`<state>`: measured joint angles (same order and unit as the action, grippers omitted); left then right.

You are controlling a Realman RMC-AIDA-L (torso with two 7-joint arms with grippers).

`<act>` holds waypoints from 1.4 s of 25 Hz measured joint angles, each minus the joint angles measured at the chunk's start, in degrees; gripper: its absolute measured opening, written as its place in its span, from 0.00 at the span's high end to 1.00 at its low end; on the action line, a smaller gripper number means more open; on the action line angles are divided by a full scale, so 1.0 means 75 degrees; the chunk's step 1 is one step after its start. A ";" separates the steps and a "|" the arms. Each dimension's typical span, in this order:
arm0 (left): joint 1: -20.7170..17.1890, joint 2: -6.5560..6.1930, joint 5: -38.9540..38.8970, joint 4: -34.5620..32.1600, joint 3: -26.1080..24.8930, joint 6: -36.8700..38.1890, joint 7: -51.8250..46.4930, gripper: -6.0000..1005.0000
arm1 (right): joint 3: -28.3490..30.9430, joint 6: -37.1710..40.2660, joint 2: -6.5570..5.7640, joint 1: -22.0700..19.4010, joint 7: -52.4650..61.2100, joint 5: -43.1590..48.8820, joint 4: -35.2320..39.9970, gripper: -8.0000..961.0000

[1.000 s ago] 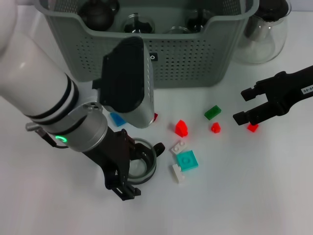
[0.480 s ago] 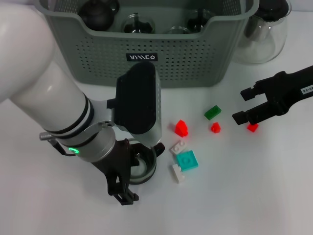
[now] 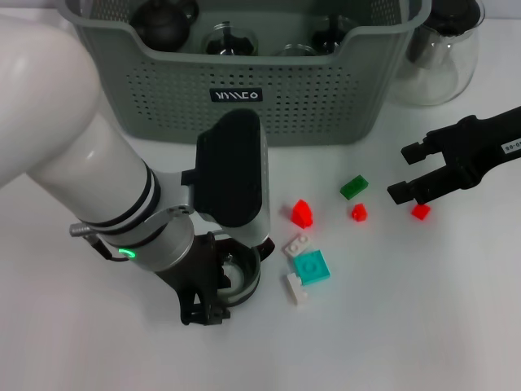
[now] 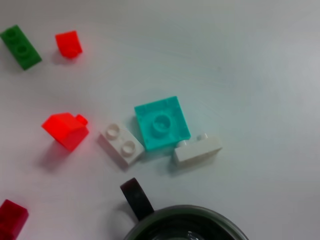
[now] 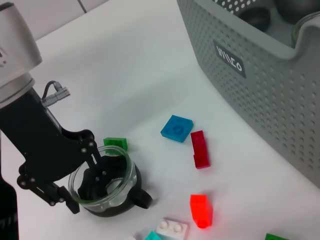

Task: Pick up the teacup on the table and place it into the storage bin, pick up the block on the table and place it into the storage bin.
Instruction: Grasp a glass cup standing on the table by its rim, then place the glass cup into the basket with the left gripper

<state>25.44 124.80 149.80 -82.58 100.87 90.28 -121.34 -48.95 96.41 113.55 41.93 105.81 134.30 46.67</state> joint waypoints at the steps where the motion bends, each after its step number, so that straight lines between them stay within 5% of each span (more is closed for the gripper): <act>1: -0.0007 0.0000 -0.0008 -0.0018 -0.0013 -0.0005 0.0000 0.45 | 0.0000 0.0000 -0.0002 0.0001 0.0009 0.0000 0.0003 0.03; 15: -0.0174 0.0001 -0.0368 -0.0599 -0.0109 0.0104 -0.0052 0.93 | 0.0032 -0.0008 -0.0055 0.0012 0.0035 0.0000 0.0015 0.03; 20: -0.0272 0.0001 -0.0739 -0.1198 -0.0466 0.0438 -0.0193 0.94 | 0.0035 0.0002 -0.0073 0.0011 0.0033 0.0001 0.0024 0.03; 27: -0.0158 -0.0062 -0.3604 -0.2589 -0.3226 0.1341 -0.0649 0.94 | 0.0052 0.0010 -0.0091 0.0005 0.0058 0.0006 0.0024 0.03; 31: 0.0670 -0.0096 -0.4309 -0.2542 -0.5174 0.1397 -0.0929 0.94 | 0.0077 0.0027 -0.0093 0.0010 0.0081 0.0024 0.0023 0.03; 32: 0.1306 -0.0170 -0.4196 -0.2232 -0.5953 0.1277 -0.1076 0.94 | 0.0079 0.0042 -0.0097 0.0031 0.0113 0.0030 0.0023 0.03; 33: 0.1306 -0.0170 -0.4196 -0.2232 -0.5953 0.1277 -0.1076 0.94 | 0.0079 0.0042 -0.0097 0.0031 0.0113 0.0030 0.0023 0.03; 35: 0.1968 -0.0433 -0.3870 -0.1673 -0.6388 0.0968 -0.1322 0.94 | 0.0081 0.0058 -0.0106 0.0063 0.0177 0.0032 0.0023 0.03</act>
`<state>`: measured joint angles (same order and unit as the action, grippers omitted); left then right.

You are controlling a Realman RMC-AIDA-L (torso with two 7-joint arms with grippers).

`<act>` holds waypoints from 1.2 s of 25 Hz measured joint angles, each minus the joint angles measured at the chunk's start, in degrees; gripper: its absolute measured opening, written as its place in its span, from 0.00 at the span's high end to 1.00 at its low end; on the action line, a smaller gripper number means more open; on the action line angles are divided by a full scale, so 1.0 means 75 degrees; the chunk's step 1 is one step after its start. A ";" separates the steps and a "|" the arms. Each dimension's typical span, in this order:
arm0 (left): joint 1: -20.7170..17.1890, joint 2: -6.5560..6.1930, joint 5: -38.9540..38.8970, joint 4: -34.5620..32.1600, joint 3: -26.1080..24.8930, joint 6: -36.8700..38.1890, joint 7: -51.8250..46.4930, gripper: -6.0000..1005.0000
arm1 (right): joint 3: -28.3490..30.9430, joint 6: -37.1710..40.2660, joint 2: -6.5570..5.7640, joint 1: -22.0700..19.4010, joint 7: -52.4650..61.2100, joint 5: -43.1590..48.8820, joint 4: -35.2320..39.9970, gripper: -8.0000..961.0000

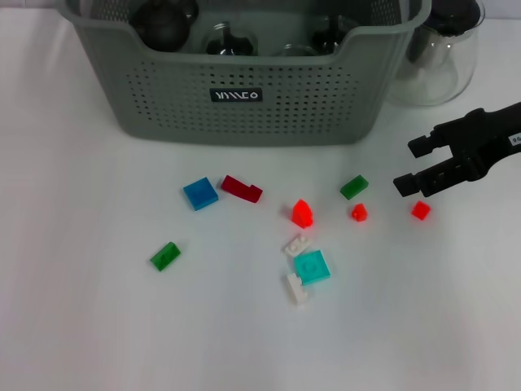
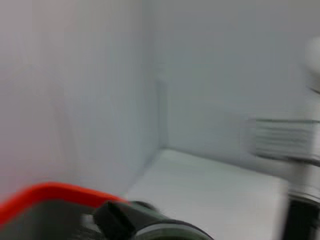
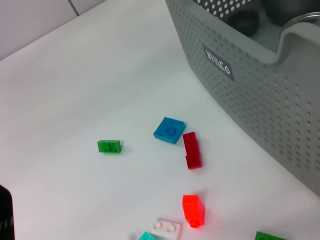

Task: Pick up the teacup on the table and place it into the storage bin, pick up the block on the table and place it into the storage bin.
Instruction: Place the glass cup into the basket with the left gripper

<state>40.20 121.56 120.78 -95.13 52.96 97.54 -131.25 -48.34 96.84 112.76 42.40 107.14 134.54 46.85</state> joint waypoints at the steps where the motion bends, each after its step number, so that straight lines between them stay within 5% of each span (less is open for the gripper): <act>1: 0.0284 -0.0163 0.0150 0.0330 -0.0100 -0.0161 -0.0148 0.94 | 0.0000 0.0007 -0.0004 0.0013 0.0037 0.0001 0.0000 0.03; 8: 0.2521 -0.1719 0.1288 0.4491 -0.0161 -0.1582 -0.0988 0.94 | -0.0050 0.0011 -0.0023 0.0121 0.0229 0.0007 -0.0001 0.03; 12: 0.3338 -0.2048 0.2363 0.6287 -0.0128 -0.2472 -0.1068 0.94 | -0.0117 0.0012 -0.0024 0.0184 0.0321 0.0016 0.0000 0.03; 18: 0.3670 -0.1889 0.3387 0.7269 -0.0133 -0.3570 -0.1078 0.94 | -0.0204 0.0019 -0.0066 0.0252 0.0408 0.0016 -0.0023 0.03; 30: 0.3274 -0.1122 0.3497 0.7921 0.0011 -0.5171 -0.0303 0.94 | -0.0270 -0.0050 -0.0052 0.0264 0.0408 0.0036 -0.0079 0.03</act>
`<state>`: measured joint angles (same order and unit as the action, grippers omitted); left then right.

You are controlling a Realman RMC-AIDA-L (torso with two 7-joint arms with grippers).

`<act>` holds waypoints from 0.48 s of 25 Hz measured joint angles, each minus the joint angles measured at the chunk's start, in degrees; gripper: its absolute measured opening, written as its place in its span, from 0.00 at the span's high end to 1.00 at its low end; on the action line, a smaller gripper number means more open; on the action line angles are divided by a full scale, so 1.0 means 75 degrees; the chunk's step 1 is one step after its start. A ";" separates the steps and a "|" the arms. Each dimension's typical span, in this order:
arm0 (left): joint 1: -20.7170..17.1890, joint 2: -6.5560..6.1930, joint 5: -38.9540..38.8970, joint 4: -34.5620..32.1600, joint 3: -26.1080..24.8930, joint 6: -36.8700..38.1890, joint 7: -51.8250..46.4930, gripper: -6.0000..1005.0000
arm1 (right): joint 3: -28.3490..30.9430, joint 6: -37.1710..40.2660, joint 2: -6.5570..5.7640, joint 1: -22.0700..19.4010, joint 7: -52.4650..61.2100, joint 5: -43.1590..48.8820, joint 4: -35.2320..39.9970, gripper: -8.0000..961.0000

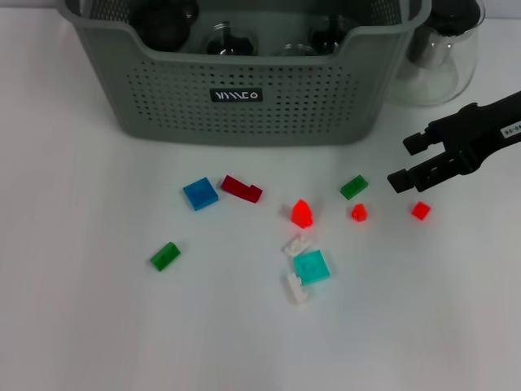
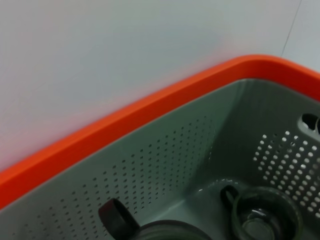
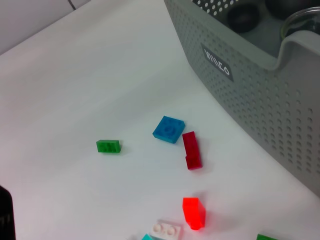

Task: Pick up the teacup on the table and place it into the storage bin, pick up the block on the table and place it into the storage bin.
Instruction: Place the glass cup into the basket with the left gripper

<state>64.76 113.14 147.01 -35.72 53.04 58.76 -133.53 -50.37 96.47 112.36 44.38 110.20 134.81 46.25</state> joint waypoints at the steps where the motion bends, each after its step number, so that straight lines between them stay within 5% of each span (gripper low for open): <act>1: -0.0046 0.0066 0.0002 0.0026 0.0085 -0.0166 0.0024 0.94 | 0.0000 -0.0004 0.0012 0.0000 -0.0003 0.0025 0.0000 0.03; 12: -0.0248 0.0519 0.0044 0.0059 0.0760 -0.1149 0.0112 0.94 | 0.0003 -0.0078 0.0071 -0.0005 -0.0049 0.0181 -0.0003 0.03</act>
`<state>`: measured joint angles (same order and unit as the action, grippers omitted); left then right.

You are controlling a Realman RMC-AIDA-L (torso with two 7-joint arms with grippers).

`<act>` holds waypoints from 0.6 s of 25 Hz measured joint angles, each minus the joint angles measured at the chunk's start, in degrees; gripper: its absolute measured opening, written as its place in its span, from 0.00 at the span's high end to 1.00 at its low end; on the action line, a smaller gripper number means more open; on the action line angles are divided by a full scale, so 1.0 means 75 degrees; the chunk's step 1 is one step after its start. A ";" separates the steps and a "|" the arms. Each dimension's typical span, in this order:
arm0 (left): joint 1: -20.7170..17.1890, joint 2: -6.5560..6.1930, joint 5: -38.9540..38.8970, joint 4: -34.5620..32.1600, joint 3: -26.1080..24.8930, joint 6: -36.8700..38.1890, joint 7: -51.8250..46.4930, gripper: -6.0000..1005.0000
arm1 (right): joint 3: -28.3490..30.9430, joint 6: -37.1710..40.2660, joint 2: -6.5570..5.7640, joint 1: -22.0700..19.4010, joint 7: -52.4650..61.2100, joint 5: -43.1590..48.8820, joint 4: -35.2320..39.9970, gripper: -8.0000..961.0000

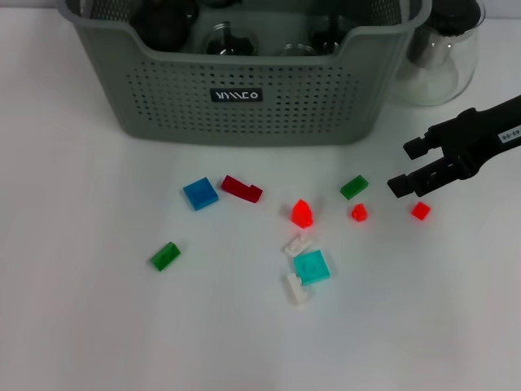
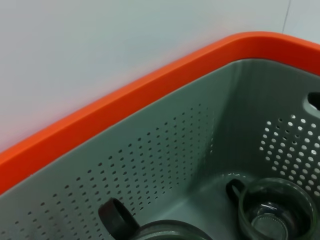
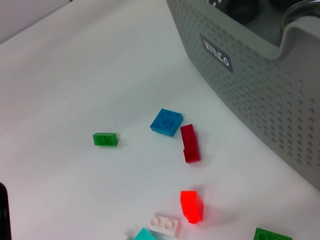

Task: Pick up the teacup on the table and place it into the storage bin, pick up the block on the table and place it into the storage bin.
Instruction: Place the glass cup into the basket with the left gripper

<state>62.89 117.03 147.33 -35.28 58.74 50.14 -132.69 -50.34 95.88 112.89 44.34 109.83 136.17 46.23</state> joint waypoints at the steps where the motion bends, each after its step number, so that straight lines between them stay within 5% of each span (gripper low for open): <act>1: -0.0015 0.0054 0.0047 0.0002 0.0042 -0.0096 0.0006 0.94 | -0.0003 0.0000 0.0004 0.0001 -0.0002 0.0000 0.0000 0.03; 15: -0.0042 0.0327 0.0388 0.0282 0.0395 -0.0741 0.0009 0.94 | -0.0016 0.0001 0.0032 -0.0004 -0.0020 -0.0004 0.0000 0.04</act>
<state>62.58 119.48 150.25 -33.16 61.70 44.58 -132.62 -50.47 95.89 113.13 44.31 109.69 136.14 46.23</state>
